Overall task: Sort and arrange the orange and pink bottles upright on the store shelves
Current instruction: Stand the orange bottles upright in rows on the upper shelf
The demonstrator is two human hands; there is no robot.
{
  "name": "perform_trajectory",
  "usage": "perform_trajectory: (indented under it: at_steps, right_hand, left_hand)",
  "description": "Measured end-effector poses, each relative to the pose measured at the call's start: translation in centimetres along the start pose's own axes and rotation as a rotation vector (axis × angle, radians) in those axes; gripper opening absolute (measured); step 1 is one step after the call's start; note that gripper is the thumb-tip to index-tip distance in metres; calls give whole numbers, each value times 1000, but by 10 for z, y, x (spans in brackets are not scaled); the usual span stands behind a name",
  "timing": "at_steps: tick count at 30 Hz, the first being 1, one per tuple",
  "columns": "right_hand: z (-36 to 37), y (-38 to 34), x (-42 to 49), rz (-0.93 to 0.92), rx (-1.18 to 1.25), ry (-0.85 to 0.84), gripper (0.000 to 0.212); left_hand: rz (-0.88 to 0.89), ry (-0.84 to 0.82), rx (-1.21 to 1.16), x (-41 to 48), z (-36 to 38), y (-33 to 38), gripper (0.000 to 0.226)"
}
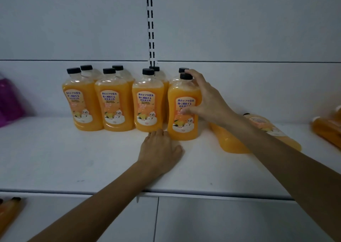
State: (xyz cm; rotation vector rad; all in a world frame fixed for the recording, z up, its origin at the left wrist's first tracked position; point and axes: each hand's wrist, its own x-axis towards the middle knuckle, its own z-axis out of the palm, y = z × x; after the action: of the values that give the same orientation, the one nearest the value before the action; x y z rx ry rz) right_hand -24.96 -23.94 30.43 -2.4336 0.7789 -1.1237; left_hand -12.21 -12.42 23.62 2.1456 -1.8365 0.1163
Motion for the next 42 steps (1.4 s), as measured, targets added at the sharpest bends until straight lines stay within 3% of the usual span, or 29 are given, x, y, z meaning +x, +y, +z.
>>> perform_trajectory:
  at_steps: [5, 9, 20, 30, 34, 36, 42]
  right_hand:
    - [11, 9, 11, 61, -112, 69, 100]
    - [16, 9, 20, 1, -282, 105, 98]
    - [-3, 13, 16, 53, -266, -23, 102]
    - [-74, 75, -19, 371, -223, -194, 74]
    - [-72, 89, -33, 518, -329, -376, 70]
    - [-68, 92, -39, 511, -439, -433, 66]
    - [-63, 96, -38, 454, -478, -391, 61]
  left_hand:
    - [12, -6, 43, -2, 1, 0, 39]
    - [18, -9, 42, -1, 2, -1, 40]
    - [151, 64, 4, 4, -3, 13, 28]
    - [119, 25, -344, 29, 5, 92, 50]
    - [-7, -88, -504, 36, 13, 115, 90]
    - [-44, -106, -487, 36, 18, 124, 102]
    - [-113, -111, -568, 34, 27, 129, 95]
